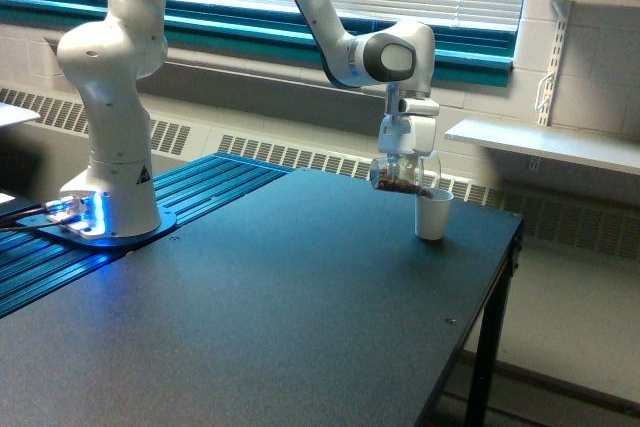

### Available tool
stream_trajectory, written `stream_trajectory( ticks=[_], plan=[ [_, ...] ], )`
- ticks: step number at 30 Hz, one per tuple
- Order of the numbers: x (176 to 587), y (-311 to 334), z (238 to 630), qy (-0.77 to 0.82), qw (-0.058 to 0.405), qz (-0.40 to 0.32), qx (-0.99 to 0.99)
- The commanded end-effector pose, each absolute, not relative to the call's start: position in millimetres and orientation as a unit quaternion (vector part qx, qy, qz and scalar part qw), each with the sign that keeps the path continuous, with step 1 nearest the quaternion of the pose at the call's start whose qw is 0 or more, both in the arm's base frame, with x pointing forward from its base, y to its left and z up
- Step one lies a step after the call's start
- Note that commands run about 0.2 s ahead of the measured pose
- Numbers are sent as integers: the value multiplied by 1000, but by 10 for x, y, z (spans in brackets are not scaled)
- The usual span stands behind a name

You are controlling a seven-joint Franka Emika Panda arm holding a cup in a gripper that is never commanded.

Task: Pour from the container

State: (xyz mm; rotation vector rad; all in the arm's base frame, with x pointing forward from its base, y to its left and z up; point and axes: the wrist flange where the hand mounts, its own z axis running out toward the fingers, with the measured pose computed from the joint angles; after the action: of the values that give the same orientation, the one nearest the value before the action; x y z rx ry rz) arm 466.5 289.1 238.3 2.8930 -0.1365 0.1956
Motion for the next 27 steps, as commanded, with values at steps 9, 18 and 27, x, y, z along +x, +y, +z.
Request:
stream_trajectory(
  ticks=[9,18,27],
  plan=[
    [4703,2912,2433,-31,132,71,988],
    [4685,2934,2423,-24,136,68,988],
    [4664,2949,2402,-18,141,65,988]
  ],
)
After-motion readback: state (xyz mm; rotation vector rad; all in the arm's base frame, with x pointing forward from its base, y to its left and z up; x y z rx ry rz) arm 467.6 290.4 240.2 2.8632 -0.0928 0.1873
